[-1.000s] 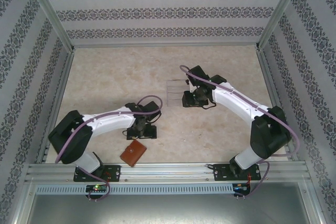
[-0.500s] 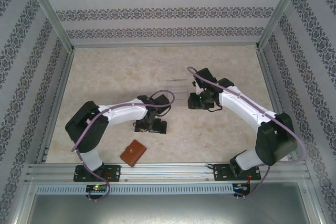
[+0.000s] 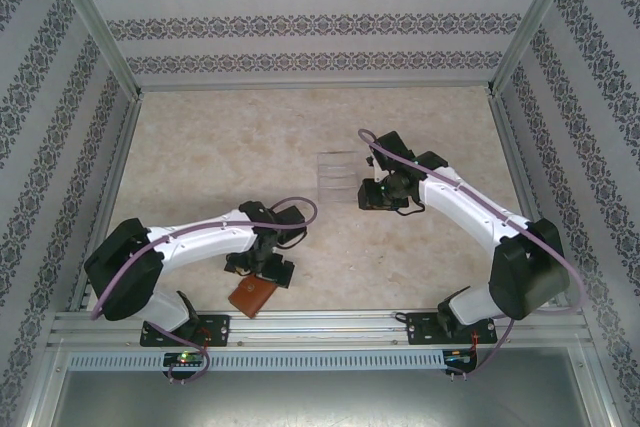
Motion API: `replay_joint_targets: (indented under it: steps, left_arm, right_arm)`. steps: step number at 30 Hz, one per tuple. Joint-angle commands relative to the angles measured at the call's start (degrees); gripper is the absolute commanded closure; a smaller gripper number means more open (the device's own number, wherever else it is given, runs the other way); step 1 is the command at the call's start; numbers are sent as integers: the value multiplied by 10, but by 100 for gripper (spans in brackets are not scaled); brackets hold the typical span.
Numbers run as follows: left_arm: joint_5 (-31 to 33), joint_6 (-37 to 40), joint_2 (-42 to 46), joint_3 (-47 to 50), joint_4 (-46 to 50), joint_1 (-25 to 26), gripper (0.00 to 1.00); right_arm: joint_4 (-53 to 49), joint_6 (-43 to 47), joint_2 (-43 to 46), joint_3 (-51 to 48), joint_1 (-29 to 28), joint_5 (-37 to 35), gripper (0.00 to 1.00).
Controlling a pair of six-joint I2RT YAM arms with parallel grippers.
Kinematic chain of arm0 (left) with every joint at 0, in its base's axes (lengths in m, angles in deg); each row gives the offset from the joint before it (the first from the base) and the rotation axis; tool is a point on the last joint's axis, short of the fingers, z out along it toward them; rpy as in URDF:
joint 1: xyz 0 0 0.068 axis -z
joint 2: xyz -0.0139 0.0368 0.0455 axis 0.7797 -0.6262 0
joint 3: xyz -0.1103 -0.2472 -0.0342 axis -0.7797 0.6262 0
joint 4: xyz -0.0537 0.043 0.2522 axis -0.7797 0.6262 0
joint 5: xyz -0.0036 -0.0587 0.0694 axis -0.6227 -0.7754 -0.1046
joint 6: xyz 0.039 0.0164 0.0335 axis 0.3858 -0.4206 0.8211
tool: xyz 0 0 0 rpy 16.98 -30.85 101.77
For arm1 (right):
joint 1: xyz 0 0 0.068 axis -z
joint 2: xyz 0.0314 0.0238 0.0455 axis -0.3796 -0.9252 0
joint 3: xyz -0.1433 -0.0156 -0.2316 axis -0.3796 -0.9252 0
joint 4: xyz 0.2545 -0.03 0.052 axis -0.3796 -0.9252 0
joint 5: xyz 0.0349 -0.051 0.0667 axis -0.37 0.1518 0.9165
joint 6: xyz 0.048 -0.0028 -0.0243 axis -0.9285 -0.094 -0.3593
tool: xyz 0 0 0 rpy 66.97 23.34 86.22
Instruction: Take the credit cards out of the card holder
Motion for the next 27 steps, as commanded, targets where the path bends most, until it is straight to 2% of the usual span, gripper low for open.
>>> replay_joint_targets:
  steps: [1, 10, 17, 27]
  left_arm:
    - [24, -1, -16, 13, 24, 12, 0]
    - [-3, 9, -45, 22, -13, 28, 0]
    - [-40, 13, -49, 59, -84, 26, 0]
    - [-25, -23, -36, 29, -90, 15, 22]
  right_arm:
    - [-8, -2, 21, -8, -6, 0, 66]
    - [-17, 1, 33, -6, -6, -1, 66]
    - [-16, 3, 31, -6, -6, 0, 66]
    - [-13, 4, 27, -5, -6, 0, 66]
